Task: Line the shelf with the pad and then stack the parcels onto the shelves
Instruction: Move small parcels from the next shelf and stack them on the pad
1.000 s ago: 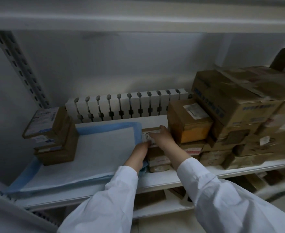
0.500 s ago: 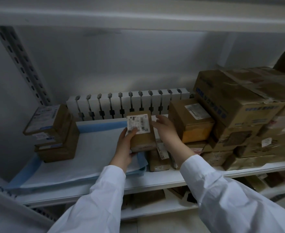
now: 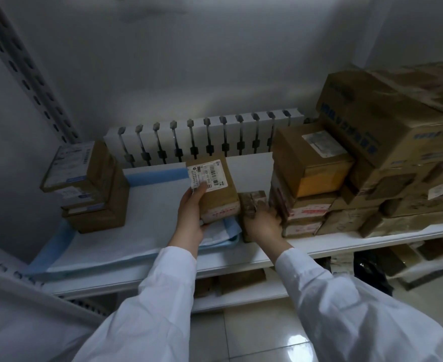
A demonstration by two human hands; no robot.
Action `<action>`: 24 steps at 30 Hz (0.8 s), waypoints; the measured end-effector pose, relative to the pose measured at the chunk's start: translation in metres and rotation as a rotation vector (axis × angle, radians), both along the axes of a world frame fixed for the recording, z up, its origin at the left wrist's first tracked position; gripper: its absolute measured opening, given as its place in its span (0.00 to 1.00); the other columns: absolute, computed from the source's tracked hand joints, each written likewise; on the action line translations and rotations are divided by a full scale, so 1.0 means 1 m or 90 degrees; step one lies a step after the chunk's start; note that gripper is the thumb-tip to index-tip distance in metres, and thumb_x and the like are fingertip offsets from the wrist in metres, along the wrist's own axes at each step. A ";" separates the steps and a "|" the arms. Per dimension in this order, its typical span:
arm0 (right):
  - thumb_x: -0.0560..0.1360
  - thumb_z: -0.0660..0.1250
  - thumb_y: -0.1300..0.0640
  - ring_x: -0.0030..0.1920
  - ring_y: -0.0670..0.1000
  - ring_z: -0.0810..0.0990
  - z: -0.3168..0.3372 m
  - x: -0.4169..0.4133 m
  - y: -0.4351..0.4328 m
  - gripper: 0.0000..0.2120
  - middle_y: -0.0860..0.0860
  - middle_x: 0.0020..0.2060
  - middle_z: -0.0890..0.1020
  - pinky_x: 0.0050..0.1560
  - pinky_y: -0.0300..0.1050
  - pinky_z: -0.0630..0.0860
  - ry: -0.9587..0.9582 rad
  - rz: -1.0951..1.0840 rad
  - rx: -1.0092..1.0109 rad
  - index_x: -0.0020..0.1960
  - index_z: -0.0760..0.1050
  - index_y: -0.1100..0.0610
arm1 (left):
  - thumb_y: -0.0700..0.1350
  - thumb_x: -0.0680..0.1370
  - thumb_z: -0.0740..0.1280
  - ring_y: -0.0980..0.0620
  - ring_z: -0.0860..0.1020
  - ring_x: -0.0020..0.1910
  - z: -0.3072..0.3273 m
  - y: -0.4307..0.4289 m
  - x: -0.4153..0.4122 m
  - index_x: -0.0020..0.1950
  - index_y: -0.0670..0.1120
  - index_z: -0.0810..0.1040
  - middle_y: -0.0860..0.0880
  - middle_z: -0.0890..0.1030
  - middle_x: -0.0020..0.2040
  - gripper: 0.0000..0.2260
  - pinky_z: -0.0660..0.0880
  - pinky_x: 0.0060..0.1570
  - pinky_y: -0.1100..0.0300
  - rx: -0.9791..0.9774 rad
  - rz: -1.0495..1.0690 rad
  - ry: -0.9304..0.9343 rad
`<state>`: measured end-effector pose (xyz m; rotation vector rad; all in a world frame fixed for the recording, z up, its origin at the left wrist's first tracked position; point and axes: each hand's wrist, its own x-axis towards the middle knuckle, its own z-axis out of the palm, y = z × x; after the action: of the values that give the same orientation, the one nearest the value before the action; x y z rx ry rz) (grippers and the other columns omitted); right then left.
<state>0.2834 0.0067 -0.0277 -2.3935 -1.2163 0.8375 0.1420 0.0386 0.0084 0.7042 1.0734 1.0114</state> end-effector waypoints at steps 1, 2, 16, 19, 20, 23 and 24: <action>0.76 0.57 0.43 0.72 0.63 0.58 0.001 0.000 -0.001 0.27 0.57 0.74 0.59 0.73 0.59 0.56 -0.002 -0.001 -0.004 0.73 0.58 0.50 | 0.56 0.74 0.67 0.43 0.77 0.59 -0.001 -0.001 -0.001 0.66 0.53 0.72 0.46 0.79 0.61 0.21 0.74 0.59 0.43 -0.001 -0.001 -0.001; 0.76 0.58 0.42 0.73 0.63 0.57 -0.001 0.000 -0.001 0.29 0.57 0.74 0.58 0.73 0.59 0.55 -0.008 0.007 -0.007 0.74 0.57 0.50 | 0.56 0.74 0.66 0.43 0.77 0.59 -0.001 -0.002 -0.001 0.66 0.53 0.72 0.46 0.79 0.61 0.21 0.74 0.59 0.43 -0.002 -0.001 0.000; 0.71 0.68 0.45 0.72 0.65 0.58 0.008 0.002 -0.006 0.35 0.59 0.72 0.60 0.71 0.60 0.56 -0.046 0.059 0.073 0.73 0.56 0.49 | 0.55 0.77 0.64 0.45 0.77 0.55 0.011 -0.012 -0.008 0.54 0.56 0.74 0.48 0.80 0.54 0.08 0.73 0.55 0.46 -0.047 0.013 -0.036; 0.72 0.67 0.45 0.72 0.64 0.58 0.023 -0.001 -0.003 0.39 0.57 0.72 0.57 0.71 0.58 0.58 -0.067 0.101 0.133 0.75 0.50 0.50 | 0.53 0.77 0.64 0.46 0.78 0.51 0.022 -0.009 -0.014 0.55 0.54 0.74 0.47 0.81 0.51 0.08 0.75 0.48 0.50 -0.048 0.019 -0.078; 0.72 0.67 0.44 0.71 0.63 0.59 0.028 -0.002 -0.001 0.39 0.57 0.72 0.58 0.70 0.56 0.59 -0.084 0.115 0.163 0.75 0.50 0.50 | 0.53 0.77 0.63 0.46 0.78 0.50 0.026 -0.008 -0.017 0.54 0.54 0.74 0.47 0.81 0.50 0.07 0.75 0.47 0.51 -0.045 0.019 -0.092; 0.71 0.68 0.43 0.68 0.60 0.65 0.048 -0.003 0.003 0.38 0.56 0.69 0.63 0.67 0.54 0.63 -0.109 0.135 0.263 0.74 0.54 0.51 | 0.51 0.77 0.64 0.45 0.78 0.51 0.039 -0.004 -0.031 0.53 0.53 0.74 0.46 0.81 0.50 0.07 0.75 0.52 0.48 -0.042 0.015 -0.134; 0.70 0.69 0.44 0.68 0.59 0.66 0.057 -0.003 0.004 0.37 0.55 0.69 0.64 0.66 0.54 0.64 -0.090 0.135 0.295 0.74 0.56 0.50 | 0.51 0.77 0.64 0.44 0.78 0.52 0.044 -0.002 -0.037 0.55 0.52 0.75 0.46 0.81 0.51 0.08 0.75 0.54 0.47 -0.037 0.016 -0.149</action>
<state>0.2805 0.0106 0.0293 -1.9984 -1.5428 0.3849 0.1053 0.0369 0.0519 0.5118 0.9052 1.0516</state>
